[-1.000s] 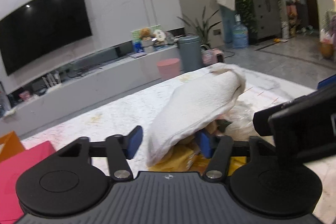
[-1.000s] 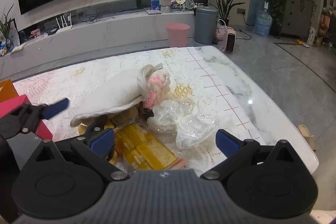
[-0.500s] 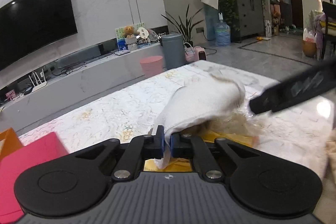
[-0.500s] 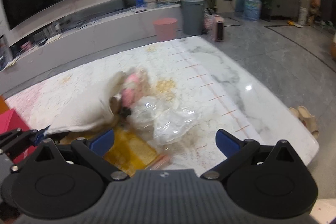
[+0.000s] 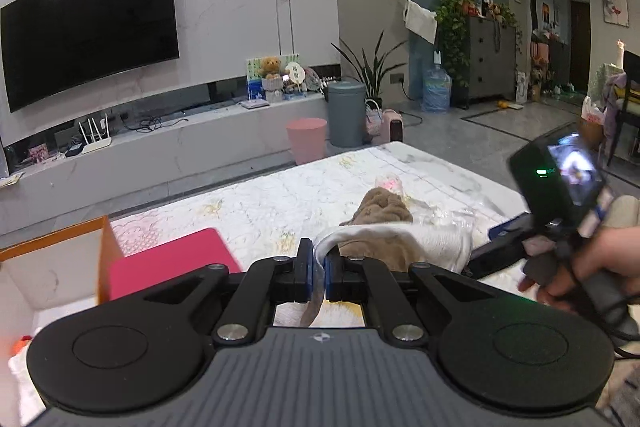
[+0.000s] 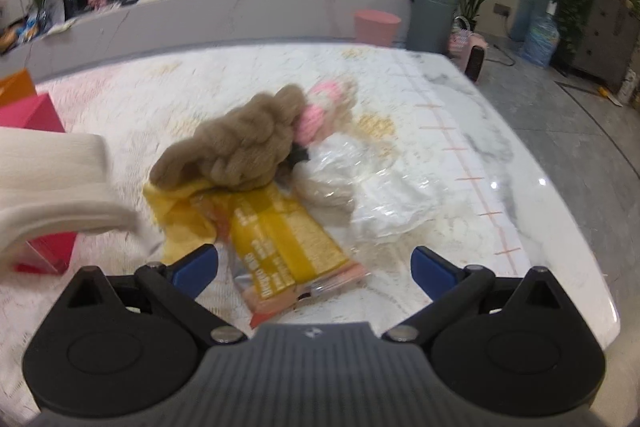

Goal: Organize soft objects
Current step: 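Grasp the brown fluffy plush with the right tool while the left tool holds the cream cloth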

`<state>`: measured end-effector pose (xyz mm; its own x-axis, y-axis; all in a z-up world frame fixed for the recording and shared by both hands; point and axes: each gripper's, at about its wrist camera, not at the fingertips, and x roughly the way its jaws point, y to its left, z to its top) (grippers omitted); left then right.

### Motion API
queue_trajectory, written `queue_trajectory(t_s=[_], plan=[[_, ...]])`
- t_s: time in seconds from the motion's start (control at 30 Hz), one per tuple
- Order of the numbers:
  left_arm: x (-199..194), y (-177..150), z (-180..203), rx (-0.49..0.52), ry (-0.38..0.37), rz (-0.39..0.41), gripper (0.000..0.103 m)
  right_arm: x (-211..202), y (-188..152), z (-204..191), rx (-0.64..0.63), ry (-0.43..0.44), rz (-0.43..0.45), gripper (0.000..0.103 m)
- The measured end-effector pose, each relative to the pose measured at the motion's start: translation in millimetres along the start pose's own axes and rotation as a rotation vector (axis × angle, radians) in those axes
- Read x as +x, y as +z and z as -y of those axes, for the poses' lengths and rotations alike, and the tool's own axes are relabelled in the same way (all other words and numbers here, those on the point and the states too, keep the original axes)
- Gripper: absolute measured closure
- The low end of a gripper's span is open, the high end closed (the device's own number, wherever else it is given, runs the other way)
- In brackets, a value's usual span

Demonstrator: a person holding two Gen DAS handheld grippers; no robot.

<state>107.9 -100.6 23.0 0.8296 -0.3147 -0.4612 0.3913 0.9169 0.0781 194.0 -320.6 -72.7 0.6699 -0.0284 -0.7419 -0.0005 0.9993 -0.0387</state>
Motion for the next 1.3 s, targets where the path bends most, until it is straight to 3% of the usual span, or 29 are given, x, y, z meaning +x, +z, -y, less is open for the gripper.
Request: queue_trajectory(t_s=[0.07, 0.23, 0.33, 0.43, 0.7, 0.8, 0.9, 0.97, 1.07, 1.17, 1.3], plan=[[-8, -2, -4, -0.001, 0.005, -0.005, 0.097, 4, 1, -4, 0.015, 0.012, 0.003, 0.003], [-25, -21, -13, 0.057, 0.030, -0.022, 0.097, -6, 12, 0, 0.127, 0.149, 0.087, 0.002], [-30, -36, -19, 0.015, 0.055, 0.012, 0.097, -11, 23, -2, 0.181, 0.137, 0.161, 0.002], [-24, -47, -24, -0.019, -0.002, 0.001, 0.097, -8, 34, -10, 0.189, 0.101, 0.213, 0.002], [-8, -54, -39, -0.051, -0.011, -0.057, 0.097, 31, 42, -30, 0.167, 0.045, 0.121, 0.003], [-4, -58, -42, -0.059, -0.008, -0.074, 0.097, 38, 44, -31, 0.182, 0.049, 0.132, 0.003], [0, -63, -43, -0.069, -0.005, -0.091, 0.097, 42, 48, -33, 0.179, 0.046, 0.140, 0.015], [0, -67, -44, -0.091, -0.004, -0.087, 0.097, 45, 47, -34, 0.159, 0.038, 0.125, 0.029], [-4, -71, -46, -0.094, -0.002, -0.077, 0.097, 44, 42, -30, 0.152, 0.104, 0.139, 0.048], [-7, -72, -46, -0.088, 0.007, -0.068, 0.097, 35, 44, -28, 0.121, 0.122, 0.155, 0.055], [-6, -74, -51, -0.099, 0.015, -0.075, 0.097, 11, 48, -28, 0.072, 0.173, 0.150, 0.056]])
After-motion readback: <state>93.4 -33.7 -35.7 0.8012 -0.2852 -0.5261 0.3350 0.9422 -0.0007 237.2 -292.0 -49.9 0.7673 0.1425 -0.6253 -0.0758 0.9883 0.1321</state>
